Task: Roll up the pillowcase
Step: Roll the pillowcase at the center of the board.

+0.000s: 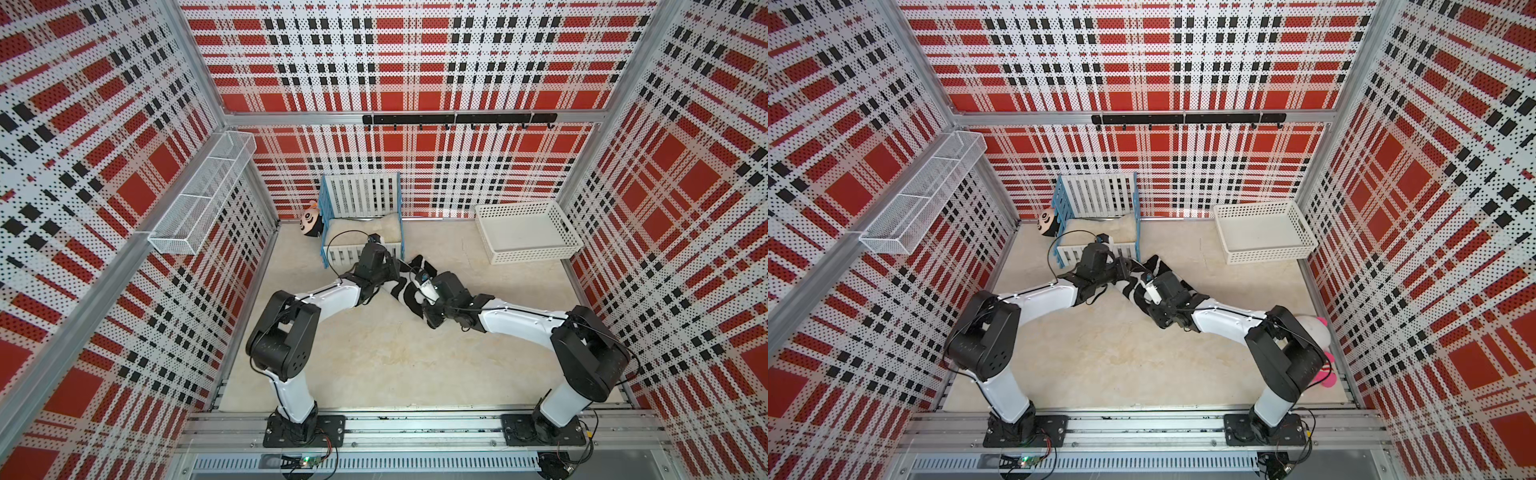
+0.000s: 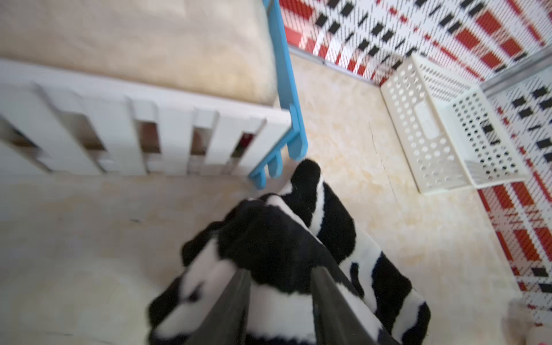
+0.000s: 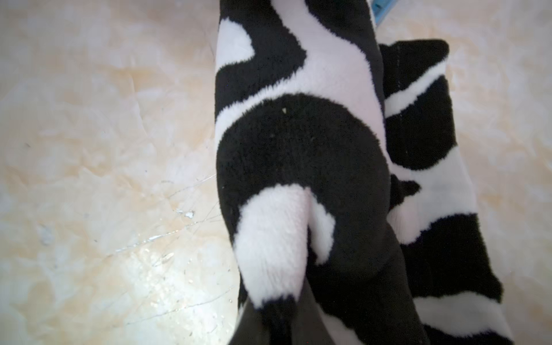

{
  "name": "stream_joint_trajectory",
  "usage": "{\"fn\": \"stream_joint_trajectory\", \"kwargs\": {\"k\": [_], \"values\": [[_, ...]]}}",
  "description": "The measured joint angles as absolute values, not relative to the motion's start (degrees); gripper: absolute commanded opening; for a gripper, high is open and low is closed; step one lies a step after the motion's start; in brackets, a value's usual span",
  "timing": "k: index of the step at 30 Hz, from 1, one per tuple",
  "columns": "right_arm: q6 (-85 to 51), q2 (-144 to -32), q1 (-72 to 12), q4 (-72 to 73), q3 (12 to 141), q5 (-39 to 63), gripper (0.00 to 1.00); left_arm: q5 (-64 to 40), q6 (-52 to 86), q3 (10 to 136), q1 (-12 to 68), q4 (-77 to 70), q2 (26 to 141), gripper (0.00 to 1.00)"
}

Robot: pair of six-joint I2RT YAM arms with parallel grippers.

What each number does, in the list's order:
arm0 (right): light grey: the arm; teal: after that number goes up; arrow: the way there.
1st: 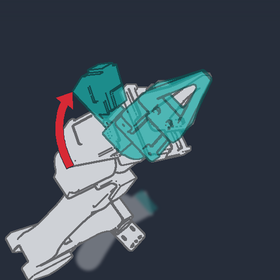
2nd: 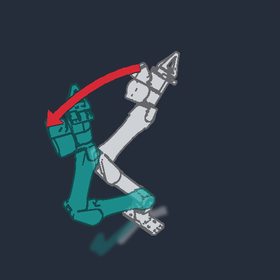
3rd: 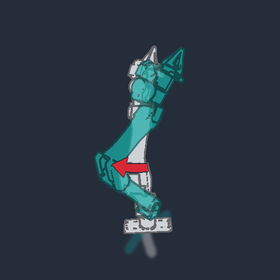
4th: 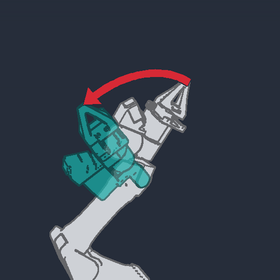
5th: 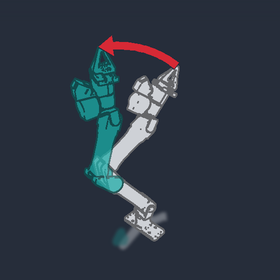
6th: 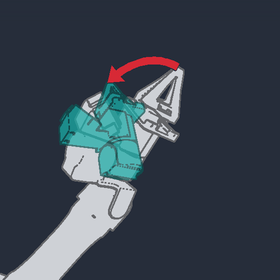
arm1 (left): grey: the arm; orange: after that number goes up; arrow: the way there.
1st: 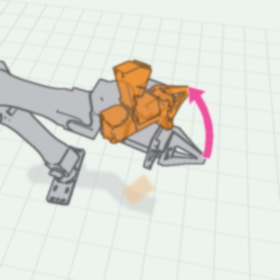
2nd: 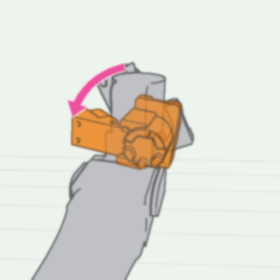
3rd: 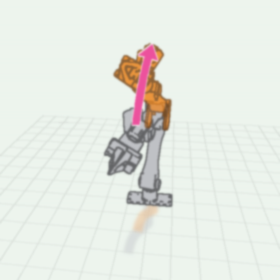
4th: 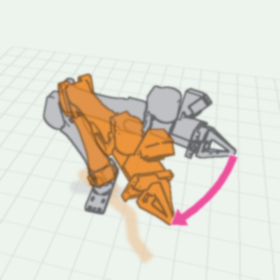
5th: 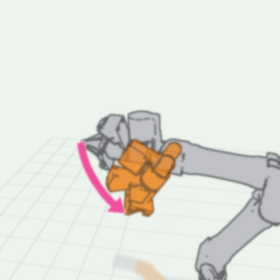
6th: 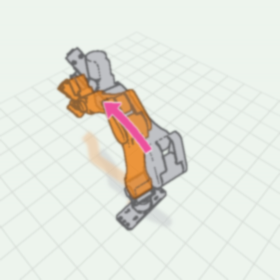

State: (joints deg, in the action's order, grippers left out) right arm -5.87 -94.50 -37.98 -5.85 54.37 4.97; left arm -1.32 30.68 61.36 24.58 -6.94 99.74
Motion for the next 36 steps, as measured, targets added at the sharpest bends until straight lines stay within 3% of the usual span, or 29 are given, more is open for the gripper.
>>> {"fn": "stream_joint_trajectory", "kwargs": {"k": [5,15,22,28,32,36], "values": [[-13.41,-94.5,-29.47,-4.32,53.74,19.73,0.06,-0.8,30.79,60.71,23.42,-7.01,95.29,0.4],[-32.71,-101.65,-15.59,8.99,49.67,44.95,0.05,0.01,29.63,59.59,30.68,-8.21,99.07,0.4],[-36.12,-104.81,-12.49,9.54,51.16,51.0,0.08,0.78,27.81,67.55,34.94,-9.61,109.49,0.4],[-35.97,-105.23,-11.4,7.84,51.96,50.94,0.2,0.43,27.77,74.61,35.46,-11.07,116.42,0.4],[-33.93,-104.22,-11.31,3.97,52.93,47.18,0.48,-0.71,27.86,79.81,35.73,-11.14,121.67,0.39],[-29.23,-98.76,-13.23,-5.08,55.07,36.1,0.6,-1.19,28.16,81.01,35.97,-11.31,123.39,0.39]]}}
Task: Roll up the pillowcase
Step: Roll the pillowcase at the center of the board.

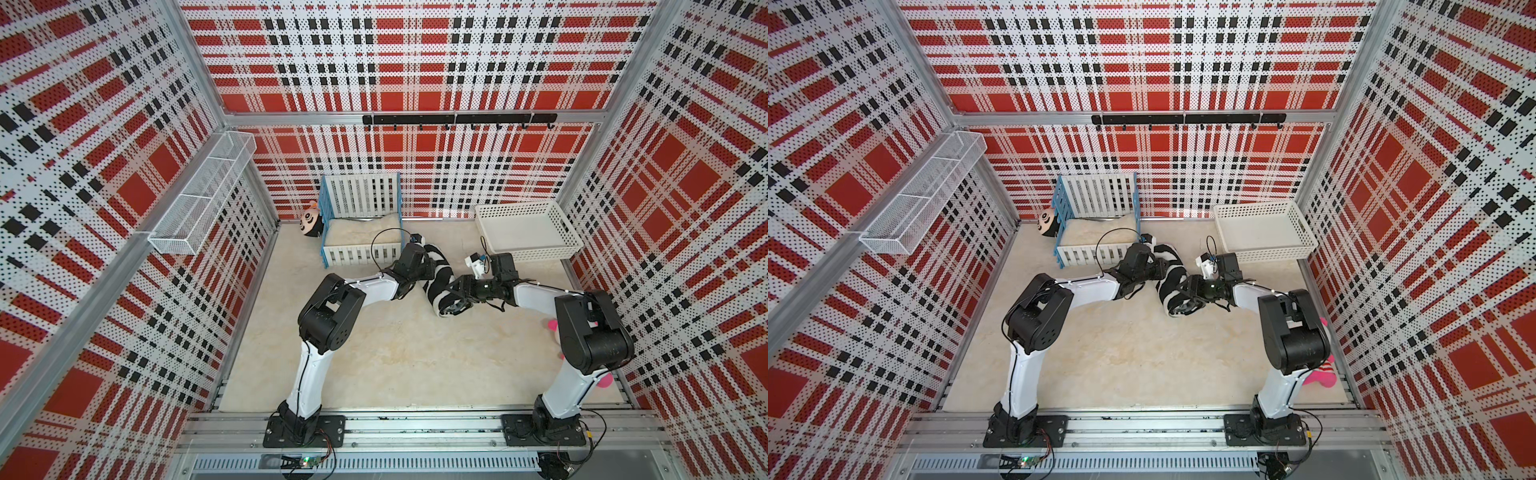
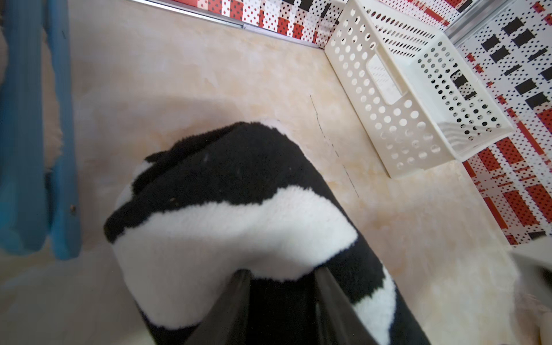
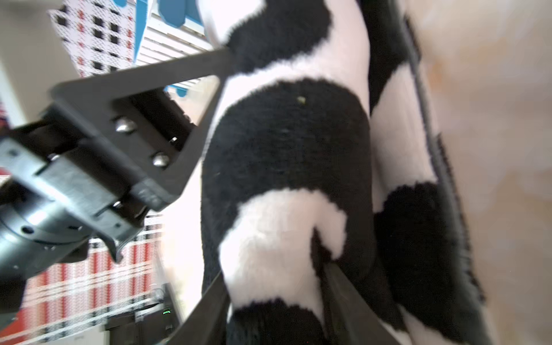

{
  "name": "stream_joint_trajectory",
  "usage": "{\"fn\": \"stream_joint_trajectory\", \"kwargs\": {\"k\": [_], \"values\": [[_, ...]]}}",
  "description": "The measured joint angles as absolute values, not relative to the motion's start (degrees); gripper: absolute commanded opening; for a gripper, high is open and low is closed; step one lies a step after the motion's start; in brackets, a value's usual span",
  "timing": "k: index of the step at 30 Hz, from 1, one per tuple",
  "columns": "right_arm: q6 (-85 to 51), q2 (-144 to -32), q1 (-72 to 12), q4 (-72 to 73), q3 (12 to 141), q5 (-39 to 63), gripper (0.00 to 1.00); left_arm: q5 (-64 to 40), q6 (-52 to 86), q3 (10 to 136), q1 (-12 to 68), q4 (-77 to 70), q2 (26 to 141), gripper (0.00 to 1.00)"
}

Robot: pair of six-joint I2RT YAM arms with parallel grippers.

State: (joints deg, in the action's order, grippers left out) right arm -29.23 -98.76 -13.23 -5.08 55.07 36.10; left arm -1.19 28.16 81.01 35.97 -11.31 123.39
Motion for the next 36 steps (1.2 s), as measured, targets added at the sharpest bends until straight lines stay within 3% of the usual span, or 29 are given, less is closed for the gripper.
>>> {"fn": "stream_joint_trajectory", "kwargs": {"k": [2,3,4,8,13,17,21,25,26,30,36], "values": [[-26.26,-95.11,-15.77,-10.07,56.95,27.55,0.64,-1.23,28.27,81.08,36.01,-11.51,123.39,0.39],[-25.02,-93.65,-17.23,-11.86,57.82,23.59,0.77,-1.26,28.32,81.08,36.03,-11.55,123.39,0.39],[-23.59,-91.98,-19.25,-13.78,58.89,18.55,0.83,-1.28,28.36,81.08,36.03,-11.55,123.42,0.39],[-18.06,-88.77,-28.38,-17.85,62.19,0.1,0.94,-1.28,28.71,81.08,36.05,-11.57,123.42,0.39],[-13.15,-90.98,-37.36,-20.49,64.97,-14.66,0.97,-1.3,29.19,81.08,36.05,-11.6,123.42,0.39],[-11.81,-95.85,-38.63,-21.28,66.59,-19.53,0.97,-1.28,29.56,81.06,36.07,-11.62,123.42,0.39],[-11.64,-100.16,-38.5,-21.54,66.46,-21.28,0.86,-1.32,30.0,81.01,36.03,-11.68,123.42,0.39],[-12.45,-101.1,-37.28,-19.81,65.08,-18.57,0.5,-1.56,30.87,80.05,35.57,-12.1,123.15,0.41],[-12.93,-100.95,-36.51,-18.9,64.47,-16.75,0.45,-1.65,31.29,79.53,35.33,-12.16,122.67,0.41],[-15.53,-98.37,-31.09,-13.91,59.96,-6.57,0.34,-2.15,33.3,75.24,34.37,-12.01,118.04,0.44],[-22.83,-94.76,-22.28,-4.01,52.27,11.94,0.32,-3.2,38.96,66.72,32.99,-14.44,108.88,0.53]]}}
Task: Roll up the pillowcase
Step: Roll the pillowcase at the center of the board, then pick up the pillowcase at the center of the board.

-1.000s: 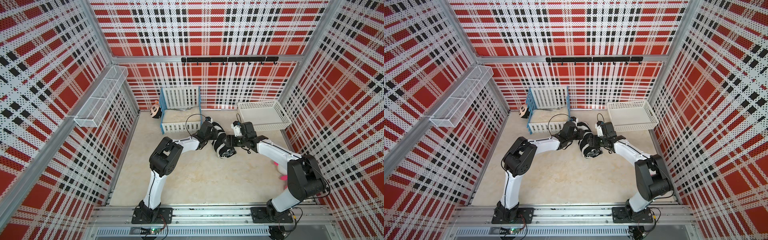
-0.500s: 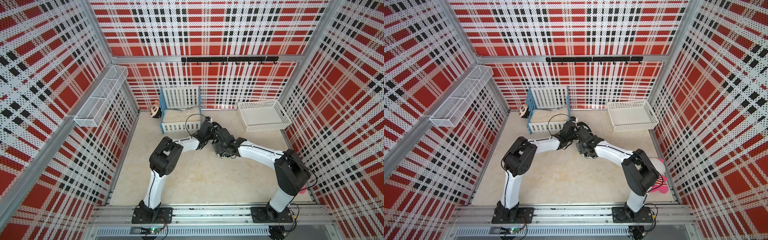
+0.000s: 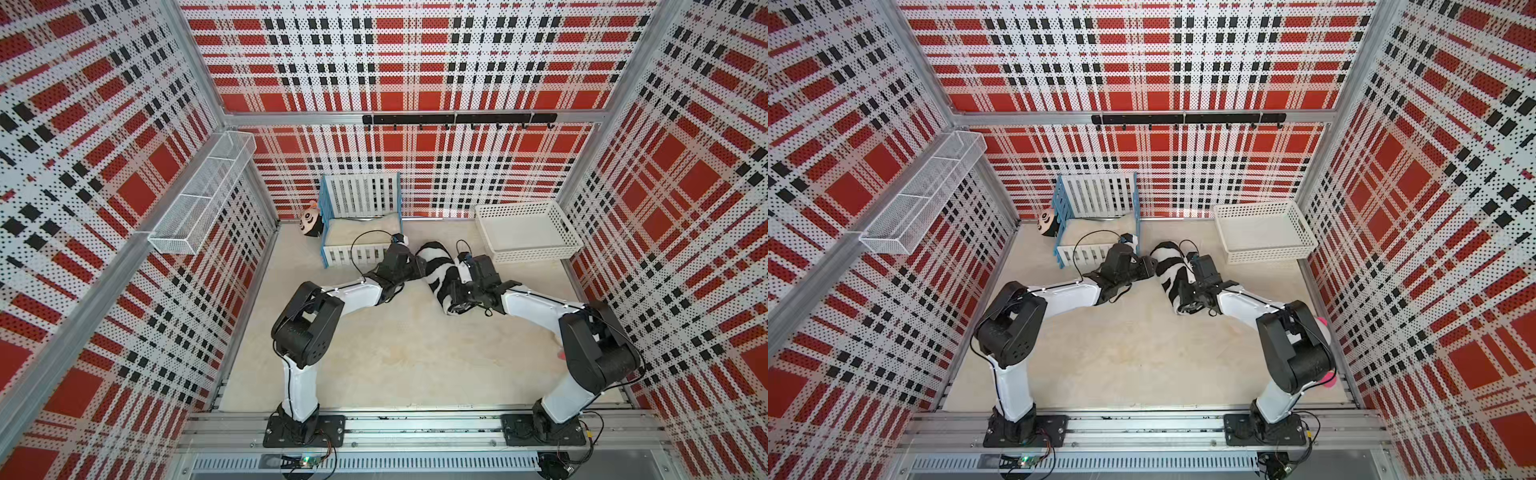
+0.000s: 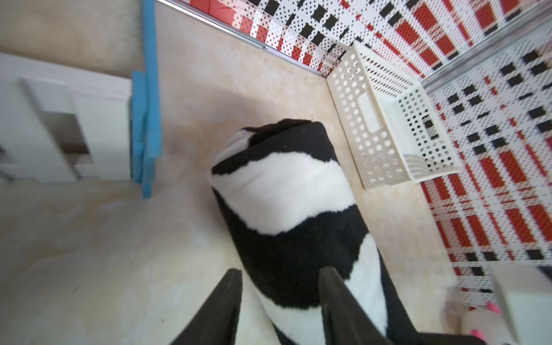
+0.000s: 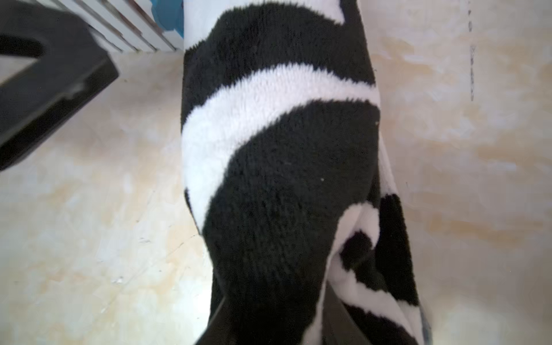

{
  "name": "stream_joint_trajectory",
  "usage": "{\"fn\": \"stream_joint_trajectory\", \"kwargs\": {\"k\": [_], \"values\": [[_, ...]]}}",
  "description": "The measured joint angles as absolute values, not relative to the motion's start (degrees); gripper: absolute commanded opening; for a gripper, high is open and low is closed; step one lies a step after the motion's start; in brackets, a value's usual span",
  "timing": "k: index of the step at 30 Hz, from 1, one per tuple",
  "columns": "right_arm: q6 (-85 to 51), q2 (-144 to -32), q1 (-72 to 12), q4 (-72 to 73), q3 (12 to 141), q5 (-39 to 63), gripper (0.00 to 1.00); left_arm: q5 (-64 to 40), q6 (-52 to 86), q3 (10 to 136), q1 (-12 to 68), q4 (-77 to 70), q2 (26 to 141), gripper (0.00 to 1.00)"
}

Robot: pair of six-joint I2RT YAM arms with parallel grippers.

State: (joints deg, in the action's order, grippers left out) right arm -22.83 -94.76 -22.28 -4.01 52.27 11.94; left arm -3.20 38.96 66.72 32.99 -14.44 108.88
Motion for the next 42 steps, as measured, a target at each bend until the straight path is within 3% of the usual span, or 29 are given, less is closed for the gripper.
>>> {"fn": "stream_joint_trajectory", "kwargs": {"k": [9,11,12,13,23,24,28,33,34,38,42], "values": [[-40.51,-94.61,-20.01,13.76,43.05,28.21,0.32,-10.33,50.92,56.27,32.45,-24.95,106.24,0.69],[-42.33,-94.61,-20.93,14.79,42.59,29.21,0.33,-11.92,53.34,55.16,32.49,-28.25,106.87,0.77],[-42.98,-94.61,-21.32,14.92,42.57,29.65,0.34,-12.51,54.37,54.85,32.58,-30.04,107.35,0.95],[-43.24,-94.61,-21.45,14.96,42.57,29.78,0.34,-13.1,55.27,54.7,32.67,-31.81,108.03,1.0],[-43.4,-94.61,-21.63,13.61,43.33,29.78,0.38,-16.34,61.04,56.12,33.85,-41.69,117.23,0.99],[-43.29,-94.61,-21.65,13.47,43.38,29.78,0.39,-16.4,61.28,56.27,33.85,-41.85,117.82,0.96],[-42.13,-94.61,-21.65,12.14,44.21,29.45,0.56,-17.19,61.56,58.41,33.85,-42.09,120.11,0.81],[-37.12,-92.84,-22.15,4.95,47.9,26.02,0.96,-18.13,60.23,61.08,33.8,-40.6,121.73,0.79],[-35.99,-91.9,-22.26,3.07,48.71,24.71,1.0,-18.26,59.7,61.36,33.78,-40.05,121.8,0.79],[-32.53,-88.14,-22.02,-2.11,51.13,19.46,1.0,-18.92,56.45,63.09,33.65,-36.14,121.8,0.79],[-32.16,-88.01,-17.54,-1.65,50.72,22.96,1.0,-19.38,52.36,65.98,33.47,-31.16,121.8,0.79]]}}
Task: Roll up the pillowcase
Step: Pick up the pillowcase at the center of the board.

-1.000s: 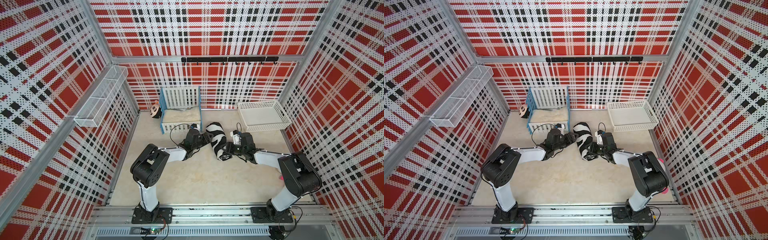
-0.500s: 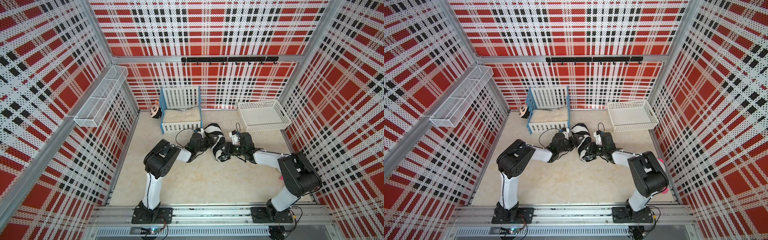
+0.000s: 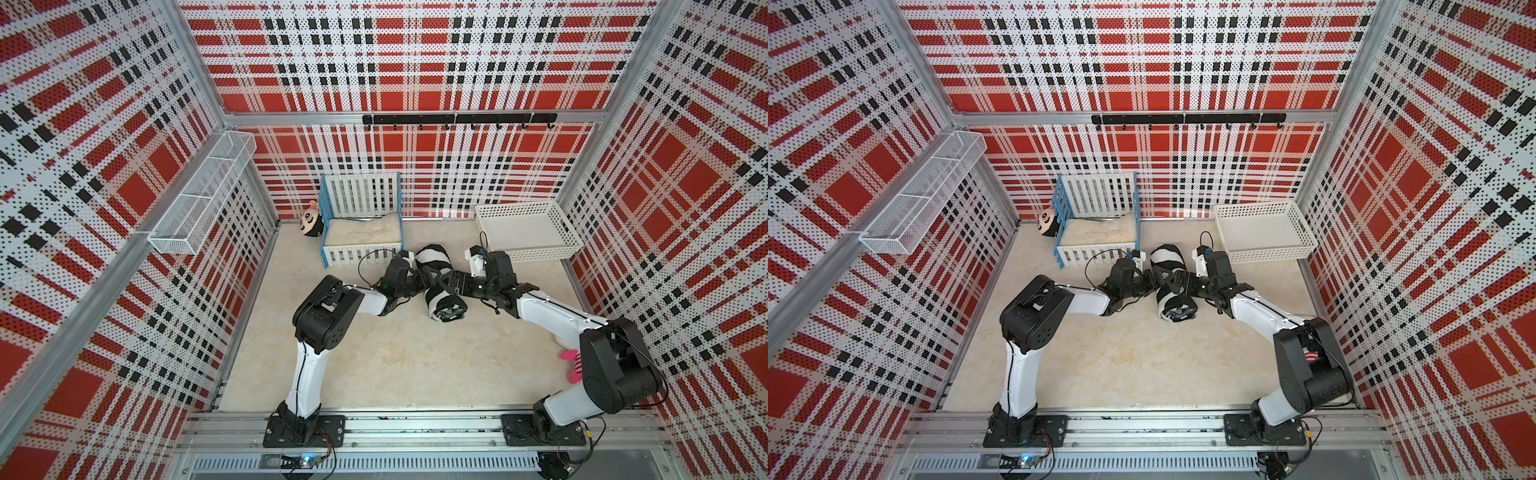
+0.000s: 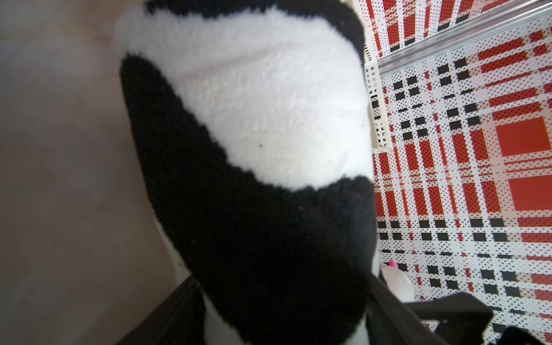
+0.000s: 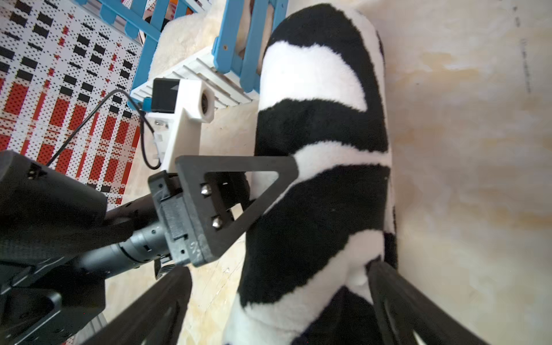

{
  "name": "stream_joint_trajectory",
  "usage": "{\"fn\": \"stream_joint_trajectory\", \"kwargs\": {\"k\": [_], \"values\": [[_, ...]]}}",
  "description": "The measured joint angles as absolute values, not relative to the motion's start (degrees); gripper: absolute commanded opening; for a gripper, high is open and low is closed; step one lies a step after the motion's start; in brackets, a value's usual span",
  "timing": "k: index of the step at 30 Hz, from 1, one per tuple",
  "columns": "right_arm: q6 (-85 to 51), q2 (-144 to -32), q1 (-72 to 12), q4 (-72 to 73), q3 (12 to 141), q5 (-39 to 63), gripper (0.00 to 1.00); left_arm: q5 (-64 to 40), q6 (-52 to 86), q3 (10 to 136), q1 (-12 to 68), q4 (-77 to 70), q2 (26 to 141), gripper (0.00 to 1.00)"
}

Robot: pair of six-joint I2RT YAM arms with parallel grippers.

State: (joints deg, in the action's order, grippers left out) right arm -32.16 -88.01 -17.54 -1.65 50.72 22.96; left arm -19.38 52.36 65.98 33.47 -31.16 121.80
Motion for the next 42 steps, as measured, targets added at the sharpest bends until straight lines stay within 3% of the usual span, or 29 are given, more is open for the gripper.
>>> {"fn": "stream_joint_trajectory", "kwargs": {"k": [6,19,30,34,35,37,40,42], "values": [[-33.01,-96.62,-10.26,0.67,50.46,32.71,1.0,-19.55,46.63,70.37,33.45,-24.32,122.34,0.8],[-45.82,-110.56,-9.96,21.47,50.13,50.39,1.0,-19.53,43.35,71.75,33.08,-20.36,123.07,0.8],[-63.83,-116.18,-9.91,45.32,46.46,56.14,1.0,-19.51,43.38,72.66,33.12,-20.12,123.72,0.8],[-63.51,-116.95,-10.26,44.64,47.2,56.18,1.0,-19.42,43.35,72.9,33.23,-19.99,123.85,0.8],[-62.11,-116.9,-10.5,42.44,48.1,56.01,0.95,-19.27,43.35,73.03,33.26,-19.84,123.87,0.8],[-59.02,-116.62,-10.83,38.06,49.71,55.4,0.76,-18.81,43.22,73.14,33.17,-19.35,123.92,0.8],[-54.76,-116.16,-11.2,31.73,51.27,54.28,0.22,-18.63,43.22,73.14,33.04,-19.18,124.05,0.8],[-52.51,-116.07,-11.31,28.64,51.9,53.87,0.09,-18.65,43.24,73.14,33.04,-19.14,124.05,0.8]]}}
